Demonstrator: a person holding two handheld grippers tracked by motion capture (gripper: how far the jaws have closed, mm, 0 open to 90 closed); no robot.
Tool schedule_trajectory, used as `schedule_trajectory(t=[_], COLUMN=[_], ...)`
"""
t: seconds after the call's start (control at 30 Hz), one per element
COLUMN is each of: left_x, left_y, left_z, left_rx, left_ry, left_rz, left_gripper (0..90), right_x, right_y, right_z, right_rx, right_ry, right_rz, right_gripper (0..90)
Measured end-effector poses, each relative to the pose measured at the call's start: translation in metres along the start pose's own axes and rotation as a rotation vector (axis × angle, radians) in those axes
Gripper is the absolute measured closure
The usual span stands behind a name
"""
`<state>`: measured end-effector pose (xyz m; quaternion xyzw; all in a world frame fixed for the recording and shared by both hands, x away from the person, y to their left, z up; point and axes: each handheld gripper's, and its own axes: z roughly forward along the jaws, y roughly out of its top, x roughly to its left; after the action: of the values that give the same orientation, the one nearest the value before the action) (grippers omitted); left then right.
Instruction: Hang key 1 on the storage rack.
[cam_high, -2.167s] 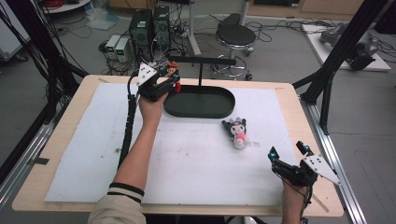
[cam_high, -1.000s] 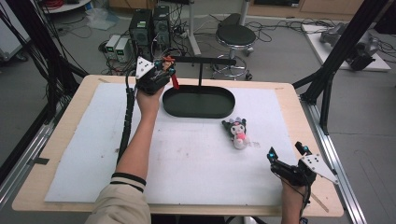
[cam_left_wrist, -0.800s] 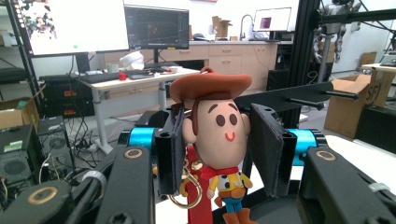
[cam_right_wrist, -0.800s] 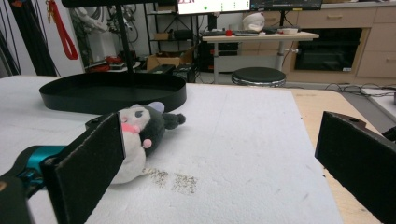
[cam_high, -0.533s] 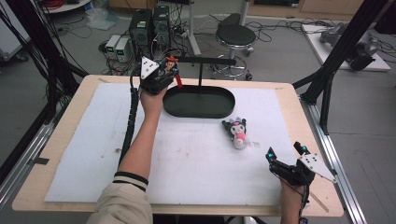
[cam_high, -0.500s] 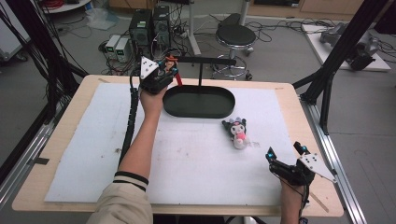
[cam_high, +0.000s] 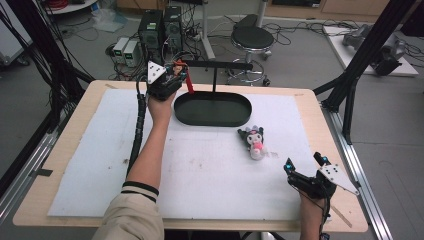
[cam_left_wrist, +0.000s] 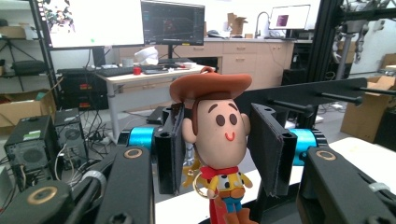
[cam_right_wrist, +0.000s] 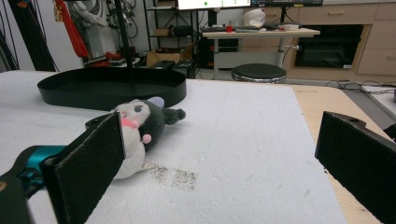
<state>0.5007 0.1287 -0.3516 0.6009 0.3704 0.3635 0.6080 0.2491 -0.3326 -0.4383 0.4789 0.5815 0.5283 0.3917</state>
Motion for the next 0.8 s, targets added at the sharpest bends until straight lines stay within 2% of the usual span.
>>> schedule_trajectory(t=[0.27,0.33,0.37,0.57,0.63,0.73,0.8], left_x=[0.0032,0.0028,0.0026,0.0032,0.003,0.0017,0.0008], left_y=[-0.0039,-0.0029,-0.0024,-0.0019,-0.0015,-0.0009,0.0006], left_z=[0.0015,0.0013,0.0014,0.0005,0.0,-0.0006,-0.0021], left_rx=[0.006,-0.002,-0.009,0.001,0.006,0.015,0.015], left_ry=[0.003,0.029,0.045,0.055,0.053,0.047,0.045], left_rz=[-0.01,-0.019,-0.03,-0.036,-0.044,-0.041,-0.047], left_gripper=[55.7,44.2,41.6,39.8,34.4,32.6,27.6], right_x=[-0.0001,0.0004,0.0005,-0.0001,0.0,-0.0003,-0.0001], right_y=[-0.0005,-0.0006,-0.0006,-0.0004,-0.0003,-0.0002,0.0001], right_z=[0.0001,0.0002,0.0003,-0.0003,-0.0004,-0.0005,-0.001], right_rx=[0.004,0.007,0.007,0.0,-0.001,-0.004,-0.004], right_ry=[-0.001,0.003,0.003,0.001,0.003,0.003,0.003], right_rz=[0.004,0.005,0.005,0.006,0.007,0.006,0.011], right_gripper=[0.8,0.8,0.8,0.8,0.8,0.8,0.8])
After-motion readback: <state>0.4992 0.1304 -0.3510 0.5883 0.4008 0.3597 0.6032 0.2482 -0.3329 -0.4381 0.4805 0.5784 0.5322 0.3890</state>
